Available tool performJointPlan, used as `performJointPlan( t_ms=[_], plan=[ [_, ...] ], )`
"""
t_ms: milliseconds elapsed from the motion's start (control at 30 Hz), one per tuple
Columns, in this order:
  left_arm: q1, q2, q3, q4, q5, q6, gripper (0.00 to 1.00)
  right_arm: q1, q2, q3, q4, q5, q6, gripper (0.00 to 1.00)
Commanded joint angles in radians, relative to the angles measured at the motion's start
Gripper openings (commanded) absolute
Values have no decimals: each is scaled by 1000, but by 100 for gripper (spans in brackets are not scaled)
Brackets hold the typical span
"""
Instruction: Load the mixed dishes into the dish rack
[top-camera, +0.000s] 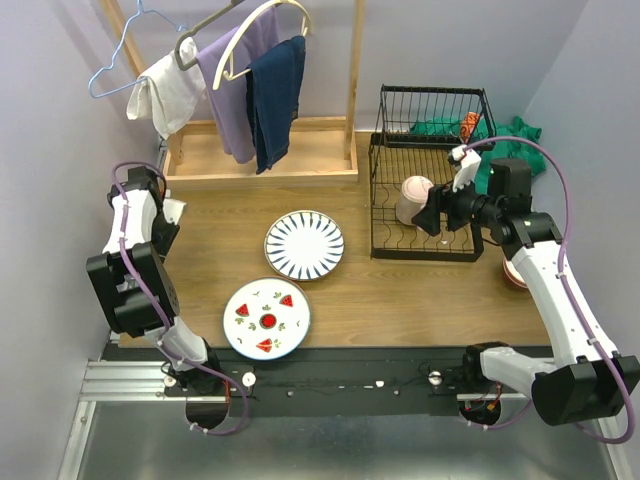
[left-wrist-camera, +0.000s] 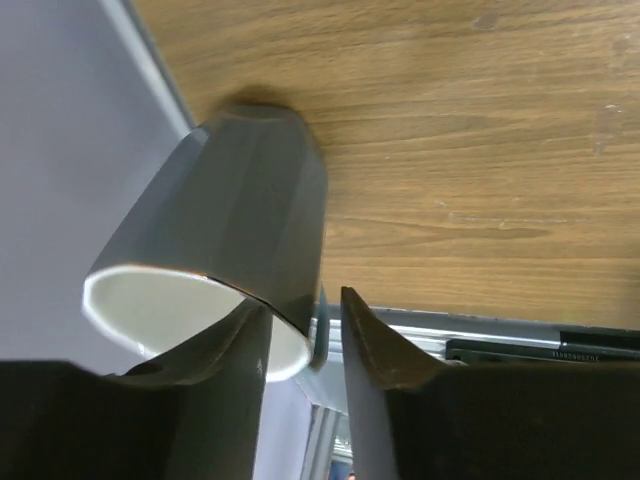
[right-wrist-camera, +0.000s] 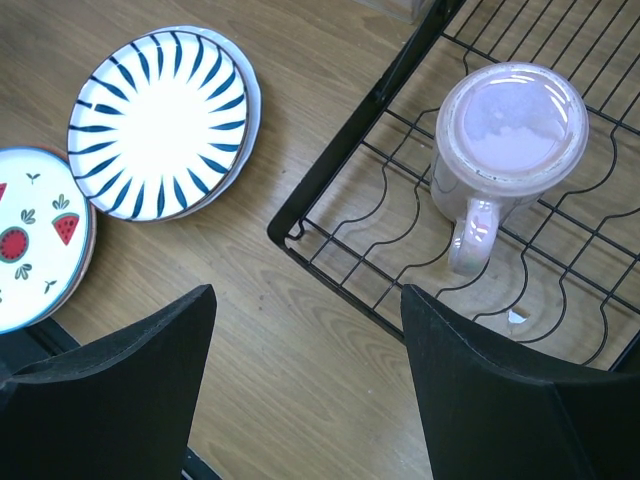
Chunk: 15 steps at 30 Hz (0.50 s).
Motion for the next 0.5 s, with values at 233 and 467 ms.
performJointPlan(
  t_ms=[233, 467],
  plan=[
    [4, -7, 24, -129, 141, 6, 0, -1, -15, 1, 45, -29, 76, 82],
    [-46, -89, 301, -243, 444, -38, 0, -1, -12, -7, 117, -71, 202, 82]
  ],
)
